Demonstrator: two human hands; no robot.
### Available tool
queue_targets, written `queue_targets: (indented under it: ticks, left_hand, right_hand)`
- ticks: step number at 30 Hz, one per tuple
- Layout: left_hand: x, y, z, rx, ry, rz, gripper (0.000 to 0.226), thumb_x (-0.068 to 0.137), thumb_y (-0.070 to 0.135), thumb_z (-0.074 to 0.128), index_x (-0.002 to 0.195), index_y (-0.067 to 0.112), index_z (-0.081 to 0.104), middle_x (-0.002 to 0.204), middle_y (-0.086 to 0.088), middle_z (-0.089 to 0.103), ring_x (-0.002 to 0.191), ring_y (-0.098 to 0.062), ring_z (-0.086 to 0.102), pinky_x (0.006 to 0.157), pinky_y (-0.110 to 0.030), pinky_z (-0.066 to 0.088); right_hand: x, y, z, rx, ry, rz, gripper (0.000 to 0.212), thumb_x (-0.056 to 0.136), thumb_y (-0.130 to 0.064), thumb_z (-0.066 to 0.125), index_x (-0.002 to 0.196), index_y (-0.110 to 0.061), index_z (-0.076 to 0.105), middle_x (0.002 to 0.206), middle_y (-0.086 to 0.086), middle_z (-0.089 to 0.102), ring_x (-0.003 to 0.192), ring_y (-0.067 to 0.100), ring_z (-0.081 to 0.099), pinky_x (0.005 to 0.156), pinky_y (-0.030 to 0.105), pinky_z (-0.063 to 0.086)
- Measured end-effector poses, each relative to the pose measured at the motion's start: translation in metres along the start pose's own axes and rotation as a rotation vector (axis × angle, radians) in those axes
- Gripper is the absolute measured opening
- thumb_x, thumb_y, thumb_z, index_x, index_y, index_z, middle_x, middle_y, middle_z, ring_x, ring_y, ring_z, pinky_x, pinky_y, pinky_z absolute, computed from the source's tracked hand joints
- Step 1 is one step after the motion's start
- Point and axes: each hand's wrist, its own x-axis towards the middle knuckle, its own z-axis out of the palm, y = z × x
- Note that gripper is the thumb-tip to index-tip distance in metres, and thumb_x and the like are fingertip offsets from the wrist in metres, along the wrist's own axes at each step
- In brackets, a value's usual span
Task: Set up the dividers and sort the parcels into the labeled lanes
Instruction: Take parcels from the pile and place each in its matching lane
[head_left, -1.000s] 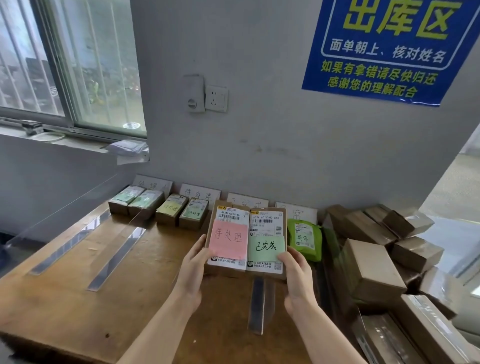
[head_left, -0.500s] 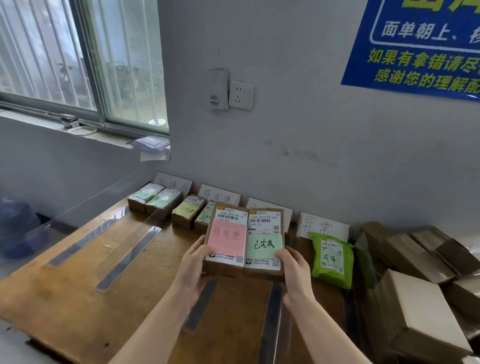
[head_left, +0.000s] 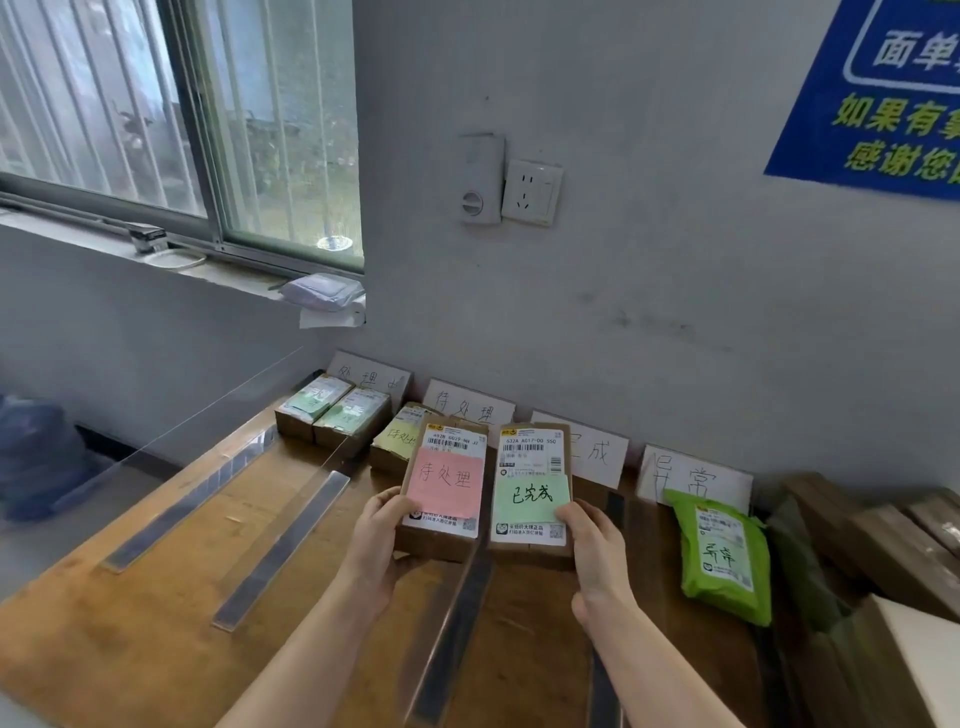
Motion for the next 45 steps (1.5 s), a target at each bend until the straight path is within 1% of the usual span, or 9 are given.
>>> queue_targets:
  ticks: [8,12,15,18,24,28,30,36,45]
  left_hand:
    - [0.067,0.01,-0.066,0.008,0.096,-0.098,0.025,0.095,0.016,0.057,0.12,0.011,0.056,0.107,-0.017,0.062,0.094,-0.028,0.061,0.069,-0.04,0.054]
    - [0.091,0.0,-0.086,0.086,0.12,-0.129,0.022,0.099,0.018,0.054,0.121,0.015,0.054,0.103,-0.01,0.061,0.091,-0.021,0.06,0.067,-0.038,0.054]
    - [0.107,-0.013,-0.099,0.185,0.14,-0.147,0.031,0.1,0.021,0.052,0.13,0.019,0.047,0.117,-0.013,0.06,0.101,-0.025,0.06,0.081,-0.046,0.057]
    - [0.123,-0.029,-0.108,0.359,0.163,-0.149,0.045,0.1,0.026,0.051,0.143,0.017,0.04,0.135,-0.016,0.055,0.118,-0.03,0.057,0.097,-0.052,0.051]
    - [0.135,-0.043,-0.111,0.831,0.235,-0.058,0.055,0.102,0.029,0.044,0.152,0.013,0.026,0.147,-0.019,0.04,0.132,-0.035,0.044,0.105,-0.049,0.043]
    - [0.123,-0.042,-0.098,1.254,0.143,0.06,0.094,0.087,0.066,0.051,0.155,0.018,0.007,0.16,-0.012,0.016,0.148,-0.032,0.014,0.118,-0.049,0.017]
    - [0.121,-0.047,-0.094,1.409,0.066,0.072,0.105,0.078,0.074,0.056,0.155,0.026,0.005,0.162,-0.008,0.003,0.15,-0.031,0.003,0.119,-0.049,0.011]
    - [0.136,-0.042,-0.093,1.491,0.092,0.169,0.073,0.086,0.051,0.062,0.148,0.036,0.025,0.156,-0.009,0.013,0.144,-0.031,0.012,0.118,-0.048,0.021]
    - [0.152,-0.038,-0.093,1.7,0.039,0.225,0.074,0.089,0.043,0.059,0.151,0.038,0.018,0.158,-0.01,0.011,0.145,-0.034,0.009,0.117,-0.049,0.019]
  right_hand:
    - [0.009,0.01,0.068,-0.004,0.02,0.02,0.032,0.092,-0.01,0.061,0.124,-0.009,0.058,0.104,0.008,0.072,0.092,0.019,0.069,0.062,0.022,0.051]
    - [0.01,0.021,0.092,0.013,0.029,0.042,0.031,0.093,-0.01,0.06,0.124,-0.011,0.057,0.108,0.01,0.072,0.09,0.017,0.07,0.057,0.018,0.051]
    - [0.011,0.029,0.103,-0.004,0.064,0.034,0.036,0.093,-0.011,0.06,0.128,-0.011,0.055,0.106,0.008,0.072,0.092,0.017,0.069,0.065,0.022,0.048]
    - [0.011,0.034,0.108,-0.018,0.094,0.042,0.038,0.093,-0.011,0.06,0.131,-0.01,0.055,0.104,0.006,0.072,0.091,0.016,0.07,0.064,0.021,0.048]
    - [0.013,0.041,0.112,-0.044,0.135,0.069,0.037,0.094,-0.012,0.059,0.131,-0.01,0.055,0.102,0.005,0.073,0.088,0.013,0.07,0.058,0.015,0.047]
    - [0.016,0.043,0.117,-0.039,0.143,0.081,0.038,0.094,-0.011,0.06,0.131,-0.009,0.055,0.101,0.006,0.074,0.088,0.015,0.071,0.058,0.016,0.049]
    - [0.016,0.044,0.119,-0.042,0.139,0.086,0.038,0.094,-0.01,0.06,0.131,-0.008,0.054,0.101,0.007,0.074,0.087,0.015,0.071,0.055,0.015,0.05]
    - [0.02,0.044,0.121,-0.031,0.126,0.095,0.038,0.092,-0.007,0.061,0.129,-0.009,0.054,0.099,0.008,0.074,0.086,0.017,0.071,0.051,0.015,0.051]
    - [0.024,0.046,0.115,-0.045,0.137,0.094,0.037,0.092,-0.01,0.062,0.129,-0.011,0.054,0.102,0.009,0.074,0.091,0.02,0.071,0.062,0.022,0.05]
